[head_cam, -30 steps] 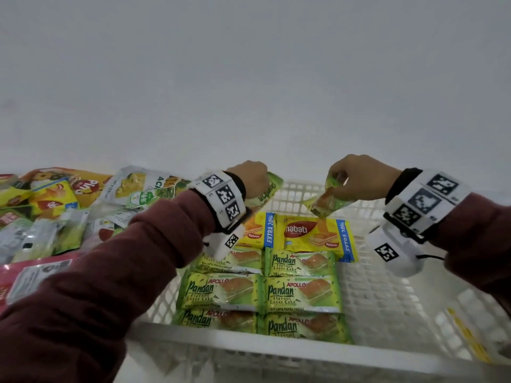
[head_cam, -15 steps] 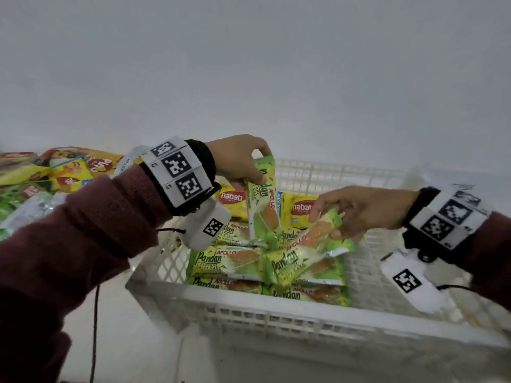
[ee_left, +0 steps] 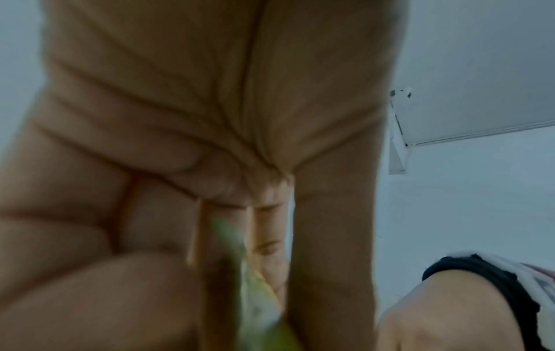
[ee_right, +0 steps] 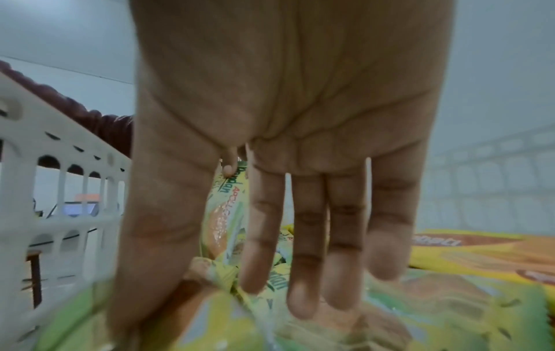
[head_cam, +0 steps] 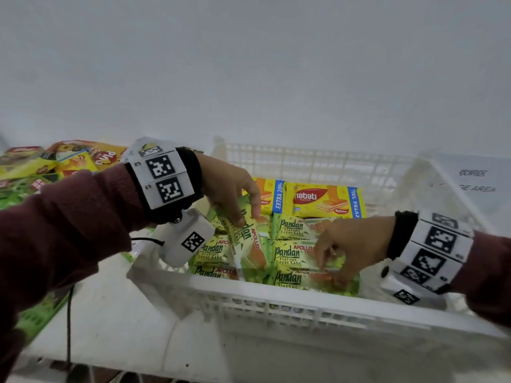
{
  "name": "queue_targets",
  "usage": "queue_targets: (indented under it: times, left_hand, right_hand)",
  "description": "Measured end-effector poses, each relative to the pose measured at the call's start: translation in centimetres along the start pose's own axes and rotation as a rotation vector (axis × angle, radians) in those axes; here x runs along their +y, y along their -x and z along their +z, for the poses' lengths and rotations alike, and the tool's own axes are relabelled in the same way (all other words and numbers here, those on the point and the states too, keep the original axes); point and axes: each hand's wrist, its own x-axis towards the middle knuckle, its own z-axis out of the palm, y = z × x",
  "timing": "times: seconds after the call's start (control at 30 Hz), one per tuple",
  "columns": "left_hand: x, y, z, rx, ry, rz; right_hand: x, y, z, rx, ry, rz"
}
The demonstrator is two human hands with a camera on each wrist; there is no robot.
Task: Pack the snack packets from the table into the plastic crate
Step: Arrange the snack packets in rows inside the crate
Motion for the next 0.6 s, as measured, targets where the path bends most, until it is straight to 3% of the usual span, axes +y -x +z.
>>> queue_targets:
  times: [0.13, 0.23, 0.4, 0.6]
  left_hand:
    - [-0.1, 0.0, 0.8, -0.081, 0.059, -0.054]
    - [0.2, -0.4, 1.6, -0.109, -0.063, -0.106]
    - [1.2, -1.4, 2.9, -0.015, -0.443, -0.151]
    - [1.4, -1.3, 2.5, -0.036, -0.476, -0.168]
  right_hand:
    - [-0.5, 0.1, -0.1, 0.022, -0.08, -0.103]
    - [-0.7, 0.0, 0.0, -0.024, -0.047, -0.131]
    - [-0.6, 0.1, 0.0, -0.058, -0.017, -0.1]
    - [-0.6, 0.2, 0.1, -0.069, -0.006, -0.099]
